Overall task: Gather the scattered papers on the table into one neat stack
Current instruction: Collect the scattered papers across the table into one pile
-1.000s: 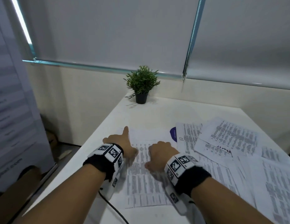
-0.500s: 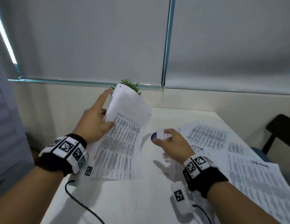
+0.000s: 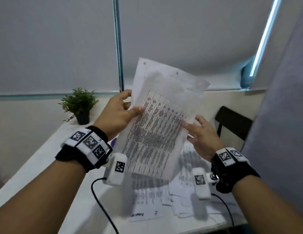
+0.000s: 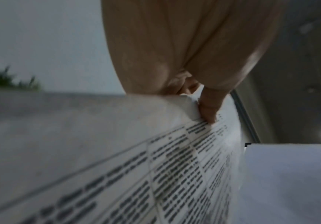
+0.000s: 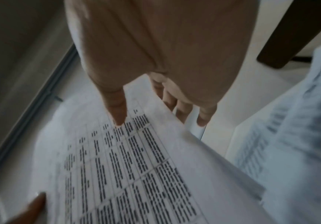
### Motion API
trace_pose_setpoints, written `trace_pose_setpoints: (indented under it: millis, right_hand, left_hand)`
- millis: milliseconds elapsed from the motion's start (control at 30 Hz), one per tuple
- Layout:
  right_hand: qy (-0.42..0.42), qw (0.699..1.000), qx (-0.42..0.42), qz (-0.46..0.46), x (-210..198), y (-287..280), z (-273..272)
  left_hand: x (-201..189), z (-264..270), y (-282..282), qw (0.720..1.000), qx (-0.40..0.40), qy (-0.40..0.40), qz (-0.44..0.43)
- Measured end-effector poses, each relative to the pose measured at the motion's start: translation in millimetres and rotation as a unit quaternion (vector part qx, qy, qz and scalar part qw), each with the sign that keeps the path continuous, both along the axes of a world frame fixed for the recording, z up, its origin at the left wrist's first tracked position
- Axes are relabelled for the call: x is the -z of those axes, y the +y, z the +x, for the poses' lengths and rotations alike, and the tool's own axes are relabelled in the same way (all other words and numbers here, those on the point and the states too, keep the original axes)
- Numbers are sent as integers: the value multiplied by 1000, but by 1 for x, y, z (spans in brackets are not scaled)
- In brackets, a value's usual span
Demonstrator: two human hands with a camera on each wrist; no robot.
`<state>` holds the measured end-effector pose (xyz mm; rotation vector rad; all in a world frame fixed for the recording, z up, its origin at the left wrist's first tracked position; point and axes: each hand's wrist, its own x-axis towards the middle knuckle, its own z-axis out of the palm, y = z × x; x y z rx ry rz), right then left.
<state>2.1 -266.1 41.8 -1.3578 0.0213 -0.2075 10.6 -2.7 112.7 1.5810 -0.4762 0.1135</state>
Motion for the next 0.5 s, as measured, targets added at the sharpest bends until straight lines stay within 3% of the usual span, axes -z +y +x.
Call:
trace_pose_setpoints:
  millis: [100,233,300,400,500]
  right_hand:
    - [13,992,107,-59,10,-50,-7]
    - [99,959,172,-204,25,-93,-23]
    - [156,912,195,-324,33,-109,-28]
    - [234,838,170,-463,49,-125,-26]
    - [258,809,155,-505,66,-131,-22]
  left_hand:
    - [27,16,-44,998,-34,60,13]
    - [79,35,-94,960,-90,95,246]
    - [102,39,-113,923,-88,81,367]
    - [128,39,-137,879,-78,96,460]
    - [144,40,-149,859,-71,114,494]
